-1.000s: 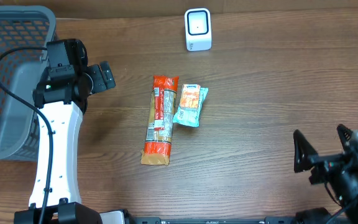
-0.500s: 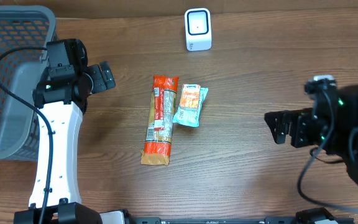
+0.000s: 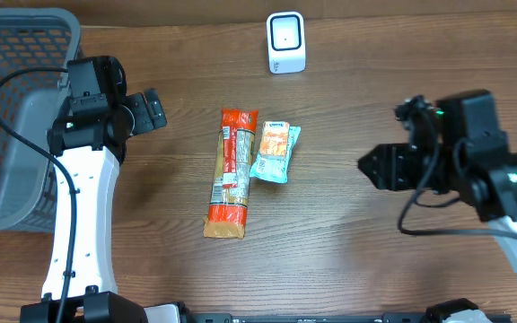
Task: Scan the item barcode
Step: 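Move the right gripper forward to the orange Kleenex tissue pack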
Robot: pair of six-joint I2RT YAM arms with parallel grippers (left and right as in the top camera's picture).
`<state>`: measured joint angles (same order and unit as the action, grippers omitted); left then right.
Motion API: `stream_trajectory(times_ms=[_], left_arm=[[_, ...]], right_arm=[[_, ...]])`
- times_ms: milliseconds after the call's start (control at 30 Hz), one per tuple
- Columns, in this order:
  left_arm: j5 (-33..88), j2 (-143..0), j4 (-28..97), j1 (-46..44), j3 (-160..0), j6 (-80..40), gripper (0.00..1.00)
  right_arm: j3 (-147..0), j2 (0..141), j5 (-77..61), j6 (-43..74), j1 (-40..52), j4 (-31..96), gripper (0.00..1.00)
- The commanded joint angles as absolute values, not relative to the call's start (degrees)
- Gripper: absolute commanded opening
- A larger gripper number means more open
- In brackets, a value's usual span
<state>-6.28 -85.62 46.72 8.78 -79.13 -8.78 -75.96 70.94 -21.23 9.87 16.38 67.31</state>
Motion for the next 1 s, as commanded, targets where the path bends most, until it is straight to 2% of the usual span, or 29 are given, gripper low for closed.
stream_trajectory(times_ms=[0, 133, 233, 467, 600, 967], left_arm=[[-6.57, -86.19, 46.50, 8.93, -79.70, -7.68, 1.00], [-6.57, -86.19, 46.48, 8.93, -79.70, -7.68, 1.00], [-6.57, -86.19, 46.50, 8.95, -79.70, -7.68, 1.00], [-6.57, -86.19, 46.50, 8.93, -79.70, -7.68, 1.00], [-6.57, -86.19, 46.50, 8.93, -79.70, -7.68, 1.00], [-6.57, -86.19, 46.50, 8.93, -79.72, -7.68, 1.00]], right_arm=[[-77.10, 74.22, -22.17, 13.87, 20.64, 64.40, 0.57], [-78.52, 79.85, -22.13, 18.81, 25.71, 59.22, 0.55], [-84.95, 86.98, -20.10, 22.92, 27.40, 61.41, 0.56], [-92.09, 96.05, -11.86, 22.92, 28.84, 59.77, 0.57], [-92.07, 96.57, -11.44, 21.87, 26.37, 59.88, 0.60], [-91.31, 99.96, -22.44, 16.03, 19.42, 57.49, 0.59]])
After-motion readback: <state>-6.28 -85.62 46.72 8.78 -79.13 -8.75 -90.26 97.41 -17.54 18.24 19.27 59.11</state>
